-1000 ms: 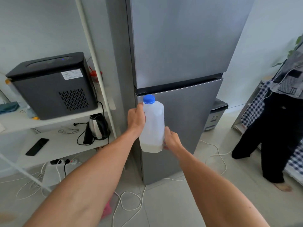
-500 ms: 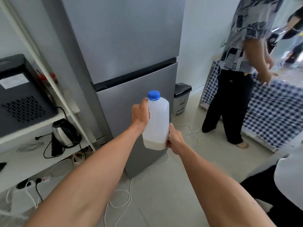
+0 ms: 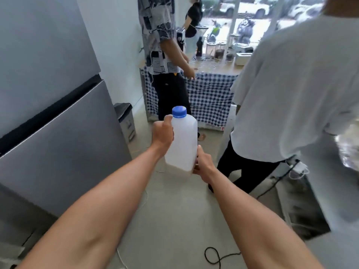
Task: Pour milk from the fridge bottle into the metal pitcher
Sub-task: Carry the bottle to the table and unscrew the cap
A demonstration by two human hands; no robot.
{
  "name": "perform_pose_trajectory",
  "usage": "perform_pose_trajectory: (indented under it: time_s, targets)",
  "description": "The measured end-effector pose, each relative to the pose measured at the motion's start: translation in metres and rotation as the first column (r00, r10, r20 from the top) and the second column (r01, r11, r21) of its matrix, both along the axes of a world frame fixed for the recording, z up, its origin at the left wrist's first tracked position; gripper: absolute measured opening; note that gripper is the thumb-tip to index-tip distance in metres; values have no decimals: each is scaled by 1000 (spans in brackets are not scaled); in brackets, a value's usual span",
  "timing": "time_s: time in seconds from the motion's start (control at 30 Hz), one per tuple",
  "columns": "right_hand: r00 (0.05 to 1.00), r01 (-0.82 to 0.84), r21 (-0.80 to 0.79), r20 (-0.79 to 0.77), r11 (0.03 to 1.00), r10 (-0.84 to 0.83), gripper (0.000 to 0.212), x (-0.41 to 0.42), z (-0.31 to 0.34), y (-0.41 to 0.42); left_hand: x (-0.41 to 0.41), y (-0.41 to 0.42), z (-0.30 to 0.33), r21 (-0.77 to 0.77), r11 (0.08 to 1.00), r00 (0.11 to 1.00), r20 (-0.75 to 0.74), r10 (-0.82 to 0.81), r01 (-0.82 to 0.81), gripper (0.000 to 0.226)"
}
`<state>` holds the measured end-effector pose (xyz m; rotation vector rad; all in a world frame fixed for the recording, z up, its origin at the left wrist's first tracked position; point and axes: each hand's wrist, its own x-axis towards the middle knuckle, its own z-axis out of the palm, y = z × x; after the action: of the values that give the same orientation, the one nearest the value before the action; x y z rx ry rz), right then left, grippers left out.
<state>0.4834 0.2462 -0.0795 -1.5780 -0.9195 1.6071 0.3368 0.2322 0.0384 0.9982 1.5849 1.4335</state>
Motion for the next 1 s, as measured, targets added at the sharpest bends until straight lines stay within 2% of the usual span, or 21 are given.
perform_pose_trajectory:
  time_s: [0.13,0.2,0.33,0.47,0.6,0.73,1.0]
  targets:
    - [966,258,7,-23,966,-257,53,52,2,-28,55,11,0,0,980,978,52,-201,201,64]
    - [928,372,11,-32,928,-371,51,81,4,-46,87,10,0,-2,952,949,72,-306,307,58]
    - [852,523,31,-43,852,-521,42,145,4,-85,156,1,-1,-9,861,857,108,-505,509,52]
    - [746,666,54,-27,744,-666,44,210,6,-131,236,-20,1,-18,763,760,114,-640,646,48]
    - [630,775,62,-2,629,-776,45,273,5,-186,317,-57,6,-28,626,626,47,-778,780,43]
    - [498,866,71,-17,496,-867,54,330,12,-250,395,-107,11,1,514,513,58,-856,858,46]
    - [249,967,59,-22,247,-968,51,448,7,-379,538,-220,4,4,260,259,71,-963,966,42]
